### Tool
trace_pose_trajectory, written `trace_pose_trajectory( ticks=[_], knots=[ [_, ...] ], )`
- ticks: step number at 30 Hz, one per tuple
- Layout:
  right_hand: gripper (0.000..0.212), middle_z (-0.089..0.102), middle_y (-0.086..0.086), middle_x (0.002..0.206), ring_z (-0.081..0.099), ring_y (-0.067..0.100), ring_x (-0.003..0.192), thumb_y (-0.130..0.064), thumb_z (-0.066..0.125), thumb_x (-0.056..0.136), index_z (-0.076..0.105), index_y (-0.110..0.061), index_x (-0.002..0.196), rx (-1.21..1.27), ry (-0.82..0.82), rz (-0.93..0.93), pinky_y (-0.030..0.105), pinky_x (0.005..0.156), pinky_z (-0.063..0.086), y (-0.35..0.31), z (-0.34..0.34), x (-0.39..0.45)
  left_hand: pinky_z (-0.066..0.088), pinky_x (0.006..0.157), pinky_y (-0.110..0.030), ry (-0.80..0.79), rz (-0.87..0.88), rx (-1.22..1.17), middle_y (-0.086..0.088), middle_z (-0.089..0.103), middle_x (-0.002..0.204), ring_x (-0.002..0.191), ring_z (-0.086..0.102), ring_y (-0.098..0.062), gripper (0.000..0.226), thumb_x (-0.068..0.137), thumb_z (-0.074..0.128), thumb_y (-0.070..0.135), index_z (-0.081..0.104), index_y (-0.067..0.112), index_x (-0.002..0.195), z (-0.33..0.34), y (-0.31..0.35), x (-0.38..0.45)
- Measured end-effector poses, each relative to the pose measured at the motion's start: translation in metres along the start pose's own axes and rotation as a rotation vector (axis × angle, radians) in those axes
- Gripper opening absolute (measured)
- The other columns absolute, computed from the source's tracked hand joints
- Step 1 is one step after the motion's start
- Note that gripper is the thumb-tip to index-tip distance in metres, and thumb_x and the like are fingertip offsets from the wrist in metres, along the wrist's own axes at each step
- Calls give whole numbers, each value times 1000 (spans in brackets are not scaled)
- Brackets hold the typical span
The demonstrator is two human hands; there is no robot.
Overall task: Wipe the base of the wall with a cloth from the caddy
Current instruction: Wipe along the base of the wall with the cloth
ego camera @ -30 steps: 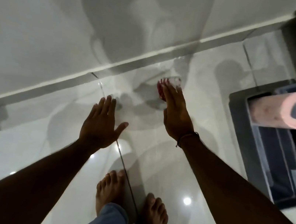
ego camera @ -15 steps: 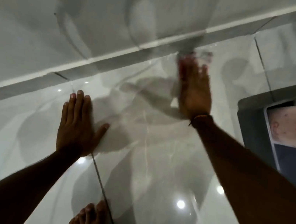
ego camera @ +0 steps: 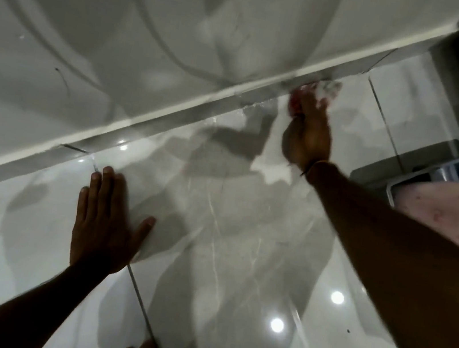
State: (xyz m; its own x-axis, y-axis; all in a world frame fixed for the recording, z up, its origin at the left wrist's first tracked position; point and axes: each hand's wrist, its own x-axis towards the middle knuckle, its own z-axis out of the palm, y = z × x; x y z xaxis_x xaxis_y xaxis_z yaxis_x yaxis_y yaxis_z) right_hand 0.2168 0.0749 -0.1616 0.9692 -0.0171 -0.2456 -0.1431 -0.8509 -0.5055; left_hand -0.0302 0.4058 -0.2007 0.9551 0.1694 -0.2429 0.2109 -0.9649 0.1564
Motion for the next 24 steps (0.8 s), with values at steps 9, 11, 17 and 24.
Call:
trace_pose_trajectory(
  ticks=[9, 11, 17, 24],
  knots=[
    [72, 32, 4, 175, 19, 34, 165, -2, 35, 96, 31, -20, 166, -114, -76, -487, 52, 136, 19, -117, 128, -116, 3, 132, -51, -43, 39, -7, -19, -4, 176, 164, -7, -34, 107, 96, 33, 76, 1, 3, 167, -4, -3, 0],
    [74, 31, 3, 175, 19, 31, 165, -2, 30, 94, 31, -19, 166, -148, -94, -534, 51, 135, 21, -117, 133, -119, 3, 132, -51, -53, 49, -10, -18, -5, 176, 163, -7, -33, 107, 96, 35, 76, 0, 4, 167, -5, -6, 0],
    [79, 25, 0, 177, 10, 40, 165, 2, 35, 93, 28, -24, 167, -121, -62, -352, 55, 135, 19, -141, 146, -138, 2, 132, -48, -73, 63, -26, -14, -8, 176, 163, -11, -29, 107, 97, 37, 78, 0, 7, 168, -5, -12, 1],
    [75, 31, -4, 175, 24, 31, 164, -8, 22, 94, 30, -28, 166, -317, -126, -628, 48, 133, 24, -120, 134, -122, 8, 132, -50, -15, 68, -18, -18, 3, 176, 164, 0, -33, 108, 95, 40, 78, 8, 4, 167, -2, -14, 1]
  ],
)
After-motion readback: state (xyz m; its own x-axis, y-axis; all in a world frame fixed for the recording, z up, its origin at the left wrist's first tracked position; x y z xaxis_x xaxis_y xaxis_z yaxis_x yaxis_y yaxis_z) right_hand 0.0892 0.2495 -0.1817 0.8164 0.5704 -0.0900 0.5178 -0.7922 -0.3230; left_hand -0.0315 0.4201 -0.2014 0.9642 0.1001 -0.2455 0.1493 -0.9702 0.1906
